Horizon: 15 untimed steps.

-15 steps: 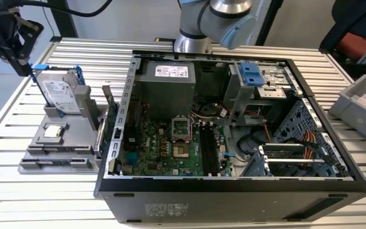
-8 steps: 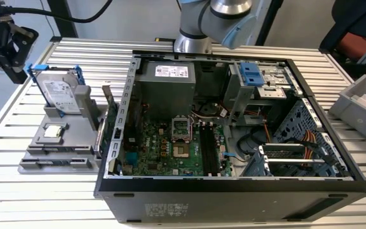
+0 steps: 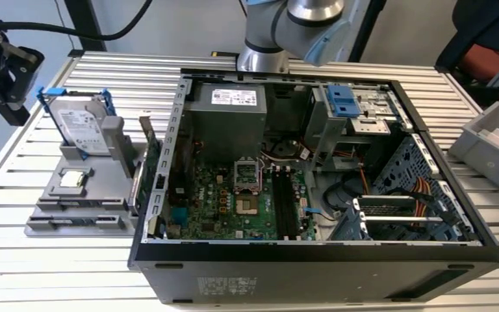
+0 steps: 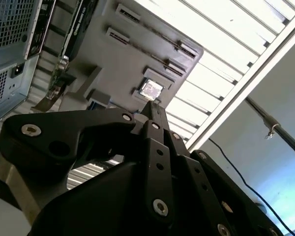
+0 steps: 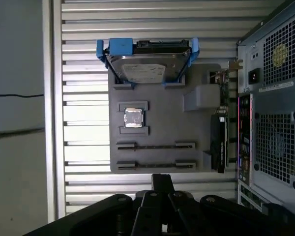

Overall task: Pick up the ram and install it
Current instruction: 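Reach for the ram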

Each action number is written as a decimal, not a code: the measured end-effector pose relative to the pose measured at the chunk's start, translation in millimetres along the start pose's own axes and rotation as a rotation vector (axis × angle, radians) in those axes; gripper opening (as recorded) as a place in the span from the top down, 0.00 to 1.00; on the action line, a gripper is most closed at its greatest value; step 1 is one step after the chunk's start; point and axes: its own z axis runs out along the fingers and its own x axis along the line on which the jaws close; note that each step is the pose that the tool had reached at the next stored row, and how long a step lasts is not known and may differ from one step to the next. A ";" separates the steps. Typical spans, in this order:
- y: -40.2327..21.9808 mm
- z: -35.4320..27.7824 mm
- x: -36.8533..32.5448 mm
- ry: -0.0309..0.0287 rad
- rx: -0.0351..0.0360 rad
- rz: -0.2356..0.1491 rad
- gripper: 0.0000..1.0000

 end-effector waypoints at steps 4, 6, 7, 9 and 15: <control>-7.7 -0.3 0.1 0.0001 0.0000 -0.001 1.00; -10.3 -0.3 0.0 -0.0001 -0.0001 -0.002 1.00; -11.1 -0.5 0.0 0.0002 0.0000 -0.003 1.00; -12.8 -0.4 0.0 0.0000 -0.0001 -0.004 1.00; -15.0 -0.7 0.4 -0.0011 -0.0001 -0.010 1.00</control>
